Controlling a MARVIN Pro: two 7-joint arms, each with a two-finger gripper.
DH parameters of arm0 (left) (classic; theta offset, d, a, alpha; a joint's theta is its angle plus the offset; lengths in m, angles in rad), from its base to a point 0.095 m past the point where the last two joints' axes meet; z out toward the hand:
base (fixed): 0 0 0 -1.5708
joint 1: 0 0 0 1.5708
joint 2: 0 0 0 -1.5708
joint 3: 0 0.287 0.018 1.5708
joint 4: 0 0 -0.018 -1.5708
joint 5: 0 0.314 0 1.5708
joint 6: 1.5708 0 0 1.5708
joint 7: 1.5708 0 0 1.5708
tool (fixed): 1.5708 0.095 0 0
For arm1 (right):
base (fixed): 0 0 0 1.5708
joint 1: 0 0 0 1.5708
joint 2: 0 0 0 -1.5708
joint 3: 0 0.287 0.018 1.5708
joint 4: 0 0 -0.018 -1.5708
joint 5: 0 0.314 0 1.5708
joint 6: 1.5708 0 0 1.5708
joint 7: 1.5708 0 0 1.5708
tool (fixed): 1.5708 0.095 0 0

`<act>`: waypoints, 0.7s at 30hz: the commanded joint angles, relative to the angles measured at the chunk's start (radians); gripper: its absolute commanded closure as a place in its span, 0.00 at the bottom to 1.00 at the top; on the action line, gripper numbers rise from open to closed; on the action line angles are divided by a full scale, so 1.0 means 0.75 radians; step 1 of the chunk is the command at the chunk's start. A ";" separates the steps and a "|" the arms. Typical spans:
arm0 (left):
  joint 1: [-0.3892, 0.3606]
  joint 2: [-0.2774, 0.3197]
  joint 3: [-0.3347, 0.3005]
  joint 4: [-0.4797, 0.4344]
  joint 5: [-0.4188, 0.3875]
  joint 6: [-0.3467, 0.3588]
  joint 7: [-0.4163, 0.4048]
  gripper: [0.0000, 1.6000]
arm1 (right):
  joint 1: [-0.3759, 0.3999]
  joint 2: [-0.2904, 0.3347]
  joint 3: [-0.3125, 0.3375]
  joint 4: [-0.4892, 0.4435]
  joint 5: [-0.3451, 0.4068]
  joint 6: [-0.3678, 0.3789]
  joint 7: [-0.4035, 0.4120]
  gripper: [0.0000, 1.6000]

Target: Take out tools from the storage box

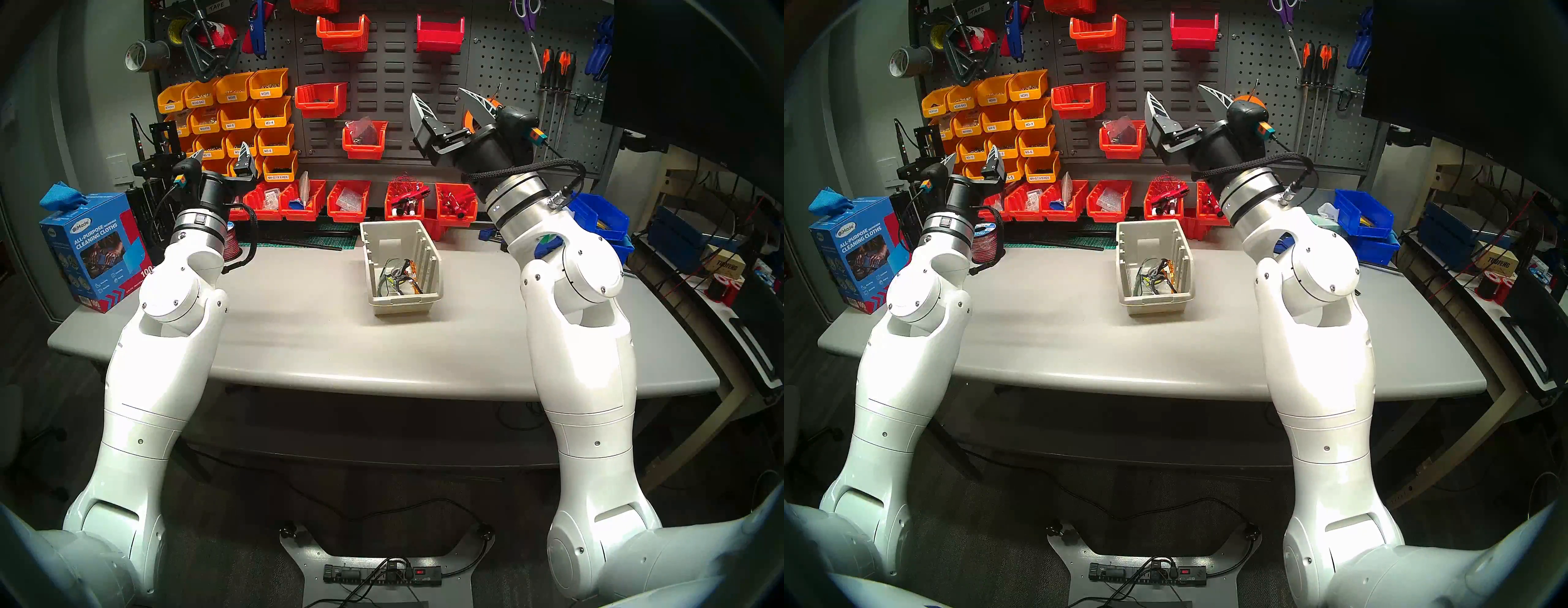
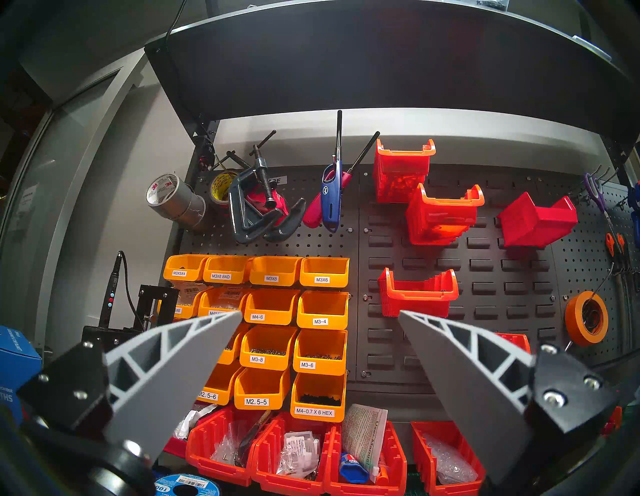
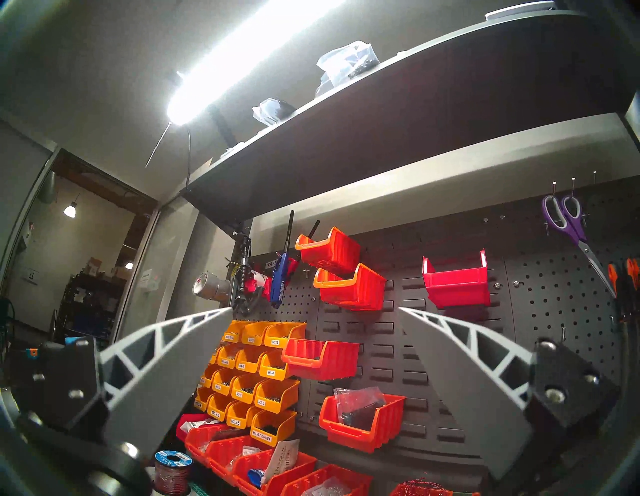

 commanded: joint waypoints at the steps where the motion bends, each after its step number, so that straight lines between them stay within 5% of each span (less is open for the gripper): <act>1: -0.023 0.002 -0.006 -0.010 0.004 -0.007 0.002 0.00 | 0.013 -0.003 -0.007 -0.021 -0.005 -0.009 0.000 0.00; 12: -0.023 0.001 -0.006 -0.010 0.003 -0.007 0.002 0.00 | 0.011 0.035 -0.066 -0.020 0.059 0.132 0.081 0.00; 21: -0.023 0.002 -0.006 -0.010 0.003 -0.007 0.002 0.00 | -0.079 0.114 -0.101 -0.052 -0.008 0.232 0.085 0.00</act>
